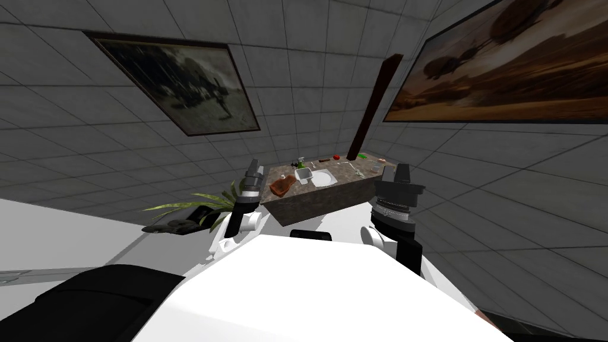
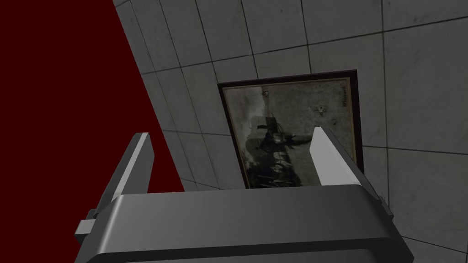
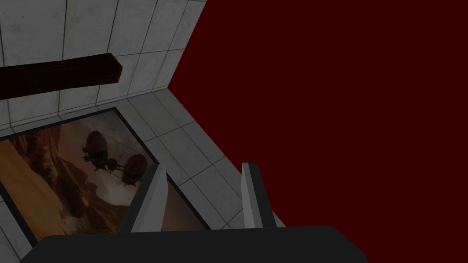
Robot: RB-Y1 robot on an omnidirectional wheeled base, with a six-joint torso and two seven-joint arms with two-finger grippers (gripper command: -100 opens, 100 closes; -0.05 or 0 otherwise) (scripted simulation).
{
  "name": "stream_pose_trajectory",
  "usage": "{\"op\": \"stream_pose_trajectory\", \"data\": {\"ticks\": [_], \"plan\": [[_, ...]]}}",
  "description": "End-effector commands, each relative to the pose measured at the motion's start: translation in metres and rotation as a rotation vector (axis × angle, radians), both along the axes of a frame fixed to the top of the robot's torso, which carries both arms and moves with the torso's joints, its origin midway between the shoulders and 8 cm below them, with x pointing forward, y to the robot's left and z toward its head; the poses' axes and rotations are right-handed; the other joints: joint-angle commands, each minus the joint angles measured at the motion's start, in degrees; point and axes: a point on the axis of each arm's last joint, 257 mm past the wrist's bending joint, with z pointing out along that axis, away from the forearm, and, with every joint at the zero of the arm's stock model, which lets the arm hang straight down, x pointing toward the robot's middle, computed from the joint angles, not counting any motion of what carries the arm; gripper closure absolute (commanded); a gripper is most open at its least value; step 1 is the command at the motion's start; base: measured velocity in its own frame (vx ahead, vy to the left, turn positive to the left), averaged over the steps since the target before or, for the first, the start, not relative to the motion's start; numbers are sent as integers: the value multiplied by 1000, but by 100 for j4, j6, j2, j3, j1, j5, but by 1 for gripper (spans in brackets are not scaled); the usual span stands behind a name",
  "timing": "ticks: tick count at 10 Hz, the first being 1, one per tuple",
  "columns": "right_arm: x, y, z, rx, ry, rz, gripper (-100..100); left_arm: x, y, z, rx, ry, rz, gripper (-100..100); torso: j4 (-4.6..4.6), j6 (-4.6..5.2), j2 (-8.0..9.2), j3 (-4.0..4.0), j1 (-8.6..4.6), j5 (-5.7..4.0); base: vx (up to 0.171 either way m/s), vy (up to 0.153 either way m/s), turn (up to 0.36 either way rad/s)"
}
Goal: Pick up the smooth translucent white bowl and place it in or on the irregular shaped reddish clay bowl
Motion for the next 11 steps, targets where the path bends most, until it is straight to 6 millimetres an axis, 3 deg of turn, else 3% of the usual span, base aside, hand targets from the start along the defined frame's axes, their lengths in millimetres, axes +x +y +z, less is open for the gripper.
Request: {"op": "stream_pose_trajectory", "data": {"ticks": [1,11], "plan": [[0,0,0,0,0,0,0,11,4,0,13,27,2,-100,0,0,0,0,0,0,-57,-24,110],[0,0,0,0,0,0,0,60,31,-16,39,201,52,-100,-2,1,-8,-4,2,0,-34,-18,76]]}}
